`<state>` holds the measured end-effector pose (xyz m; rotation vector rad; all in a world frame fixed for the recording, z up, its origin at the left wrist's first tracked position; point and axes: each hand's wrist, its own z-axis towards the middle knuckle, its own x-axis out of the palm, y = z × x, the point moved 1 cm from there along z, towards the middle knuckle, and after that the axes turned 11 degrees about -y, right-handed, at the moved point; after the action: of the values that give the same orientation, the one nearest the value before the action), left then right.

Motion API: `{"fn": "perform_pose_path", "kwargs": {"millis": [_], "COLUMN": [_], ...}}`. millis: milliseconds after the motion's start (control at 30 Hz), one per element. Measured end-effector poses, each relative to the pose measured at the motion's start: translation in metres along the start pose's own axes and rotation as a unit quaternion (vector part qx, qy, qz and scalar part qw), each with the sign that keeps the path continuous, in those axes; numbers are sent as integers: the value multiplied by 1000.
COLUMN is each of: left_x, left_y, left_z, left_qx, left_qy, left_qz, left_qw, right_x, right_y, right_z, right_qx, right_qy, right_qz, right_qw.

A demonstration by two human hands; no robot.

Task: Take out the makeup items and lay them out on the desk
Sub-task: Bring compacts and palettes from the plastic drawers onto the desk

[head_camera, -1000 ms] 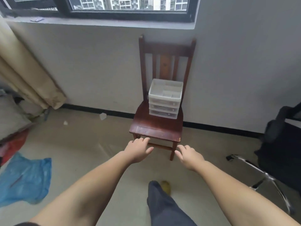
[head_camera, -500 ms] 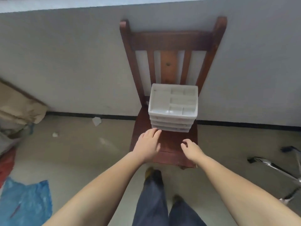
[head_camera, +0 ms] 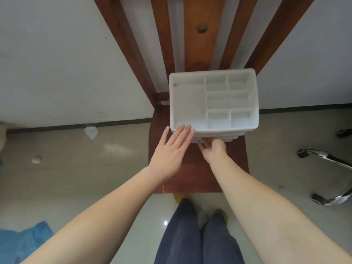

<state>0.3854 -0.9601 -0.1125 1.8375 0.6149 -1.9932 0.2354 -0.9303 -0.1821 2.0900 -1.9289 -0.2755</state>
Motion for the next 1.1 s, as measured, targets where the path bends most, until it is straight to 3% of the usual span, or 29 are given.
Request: {"fn": "perform_pose_path", "kwargs": {"millis": [267,533,667,767,800,867,933,967,1033,1100], "left_x": [-5,-4,-3,-5,-6,1,16,26,47,67], "left_y": [0,-8,-10,-13,-18,-30,-41,-44,-46,-45], "left_z": [6,6,5,3,1,-8,-17,-18,-10,4], "left_qx": [-9,-38,-40,-42,-31,32,61,37,-41,-92], "left_qy": [28,50,50,33,19,9,69,114,149,150], "left_qz": [-7,8,18,30,18,-32,-95,-109,-94,-54], "left_qw": [1000,998,998,998,999,999,991,987,984,983], "right_x": [-18,-101,-124,-128,-128,-128,-123,-119,-107,-93], "right_y": [-8,-45,-43,-29,-20,2,27,38,52,50], "right_z": [11,12,5,-6,-12,-24,-31,-31,-23,-7], "right_qx": [27,82,89,66,38,-60,-210,-306,-461,-517], "right_qy": [3,-8,44,78,92,122,150,150,160,187], "right_qz": [30,19,-47,-212,-310,-504,-611,-648,-722,-764], "right_qw": [999,996,994,972,945,853,748,681,491,338]}}
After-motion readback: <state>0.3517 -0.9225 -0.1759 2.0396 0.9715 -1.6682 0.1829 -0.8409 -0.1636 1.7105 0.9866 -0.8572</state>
